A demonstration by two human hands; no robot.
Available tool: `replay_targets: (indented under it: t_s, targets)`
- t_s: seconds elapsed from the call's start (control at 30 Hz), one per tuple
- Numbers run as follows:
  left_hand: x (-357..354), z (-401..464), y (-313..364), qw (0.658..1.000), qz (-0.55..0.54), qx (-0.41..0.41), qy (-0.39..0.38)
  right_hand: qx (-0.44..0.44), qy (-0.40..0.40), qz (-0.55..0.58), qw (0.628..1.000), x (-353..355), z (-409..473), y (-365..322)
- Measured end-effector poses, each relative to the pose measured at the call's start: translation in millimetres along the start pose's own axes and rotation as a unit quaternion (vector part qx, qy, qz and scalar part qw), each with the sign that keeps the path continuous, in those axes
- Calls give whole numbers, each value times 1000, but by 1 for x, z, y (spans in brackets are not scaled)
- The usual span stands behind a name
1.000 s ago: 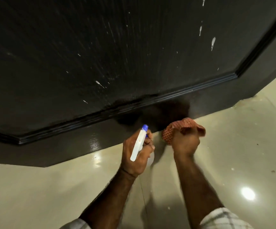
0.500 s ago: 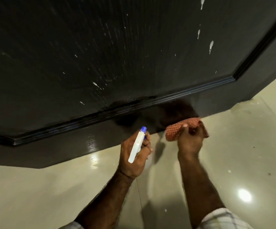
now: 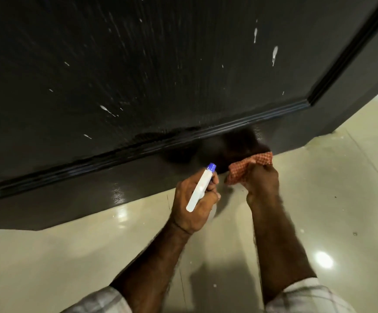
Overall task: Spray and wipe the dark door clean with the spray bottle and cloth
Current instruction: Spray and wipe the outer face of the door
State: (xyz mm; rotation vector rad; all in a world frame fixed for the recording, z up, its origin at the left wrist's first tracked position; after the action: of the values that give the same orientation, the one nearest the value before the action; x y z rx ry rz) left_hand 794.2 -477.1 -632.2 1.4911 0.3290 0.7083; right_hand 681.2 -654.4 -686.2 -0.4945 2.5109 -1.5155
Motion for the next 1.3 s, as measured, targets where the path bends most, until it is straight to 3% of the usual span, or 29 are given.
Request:
replay_targets:
  t_s: [0.07,0.13,0.2,0.27,0.33,0.4,0.47,0.5,0.53,0.6,0.67,0.73,0.77,0.83,0.9,0.93,0.97,1.03,1.07,1.17,1.2,1.23,1.3]
  targets:
    - [-4,4,3,1000,-10,-7,-3,22,22,54,998,2,-10,-32]
    - [-6,7,6,1000,-13,-6,-5,159,53,39,985,6,-38,-91]
    - [-11,10,7,1000,-8,6,-12,350,73,-14,934,6,-76,-148]
    - [-15,13,8,1000,-2,1,-22,438,110,-69,889,7,-83,-146]
    - [-19,16,11,999,-5,-11,-30,324,123,-67,936,10,-47,-91]
    - [-20,17,10,999,-24,3,-24,129,70,-43,988,13,-9,-30]
    - [-20,18,10,999,-25,3,-22,9,19,8,1000,17,12,-9]
    - [-21,18,11,1000,-17,-6,-25,-7,21,29,999,18,12,-17]
    - [-21,19,11,999,-7,-17,-28,13,38,45,998,19,7,-35]
    - [-23,22,11,999,2,-33,-31,143,68,44,986,26,-15,-86]
    - [-28,25,10,999,5,-35,-35,321,92,25,942,32,-41,-129]
    - [-37,28,12,998,13,-37,-44,408,148,-41,900,35,-44,-126]
    - [-42,31,14,998,14,-38,-48,401,165,-87,897,34,-36,-111]
    - [-53,34,17,997,11,-40,-58,291,135,-117,940,33,-3,-67]
    - [-62,37,20,997,12,-39,-62,97,36,-72,992,35,27,-27]
    - [-63,39,22,997,13,-40,-61,48,-17,-40,998,33,34,-24]
    - [-68,40,23,997,13,-44,-56,43,-37,-8,998,38,41,-33]
    - [-71,40,23,997,16,-48,-57,121,31,48,991,54,31,-77]
    - [-74,42,20,998,9,-35,-58,199,68,59,976,63,17,-108]
    - [-82,44,22,998,7,-22,-59,444,71,6,893,60,-33,-163]
    - [-86,45,24,997,12,-29,-65,452,74,-19,889,59,-28,-152]
    - [-88,46,25,997,17,-38,-68,408,64,-40,910,56,-11,-126]
    - [-90,46,23,997,-1,-37,-69,195,38,-25,980,60,32,-54]
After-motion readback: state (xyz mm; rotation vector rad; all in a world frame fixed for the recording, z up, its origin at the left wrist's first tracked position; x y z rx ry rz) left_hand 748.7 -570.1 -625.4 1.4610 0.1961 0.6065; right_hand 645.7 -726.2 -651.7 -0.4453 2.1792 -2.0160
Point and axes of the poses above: each hand's wrist, its own z-axis towards the middle knuckle, its own x-axis out of the back of the hand, y = z × x, the point moved 8 cm from there along z, towards the middle knuckle, and after that the axes turned 9 degrees about -y, right-handed, at the moved point
